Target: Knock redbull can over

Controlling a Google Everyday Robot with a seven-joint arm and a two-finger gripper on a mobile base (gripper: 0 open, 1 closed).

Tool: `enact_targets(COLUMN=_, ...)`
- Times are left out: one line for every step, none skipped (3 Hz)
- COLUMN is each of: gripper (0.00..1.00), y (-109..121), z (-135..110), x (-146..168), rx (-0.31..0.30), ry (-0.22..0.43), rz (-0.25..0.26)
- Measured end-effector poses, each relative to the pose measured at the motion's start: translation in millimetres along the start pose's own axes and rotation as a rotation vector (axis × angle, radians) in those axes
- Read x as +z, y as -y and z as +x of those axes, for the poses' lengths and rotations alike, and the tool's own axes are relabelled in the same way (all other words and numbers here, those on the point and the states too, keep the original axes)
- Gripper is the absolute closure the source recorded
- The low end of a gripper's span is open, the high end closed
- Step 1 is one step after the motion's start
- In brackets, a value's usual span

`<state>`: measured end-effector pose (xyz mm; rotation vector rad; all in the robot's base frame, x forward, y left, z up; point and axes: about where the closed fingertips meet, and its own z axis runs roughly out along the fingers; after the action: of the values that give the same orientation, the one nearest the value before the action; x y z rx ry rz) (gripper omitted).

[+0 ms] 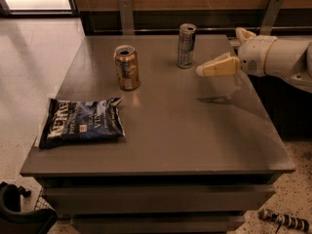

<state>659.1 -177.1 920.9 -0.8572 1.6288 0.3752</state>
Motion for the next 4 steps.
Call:
enact_targets(gripper=0.00, y=1.2, z=3.6, x=10.8, rx=0.031, ry=0.029, rz=-0.010)
enact_targets(gripper=0.00, y=14.6, z=9.0, x=43.8, rx=0.091, ry=0.091, rz=-0.037)
enact_targets(gripper=0.00, y=27.4, z=12.5, x=71.2, rx=0.134, ry=0.122, rz=-0.051)
enact_targets(gripper=0.00, y=29.9, z=16.5, x=92.0, rx=0.152, ry=0.130, rz=-0.064)
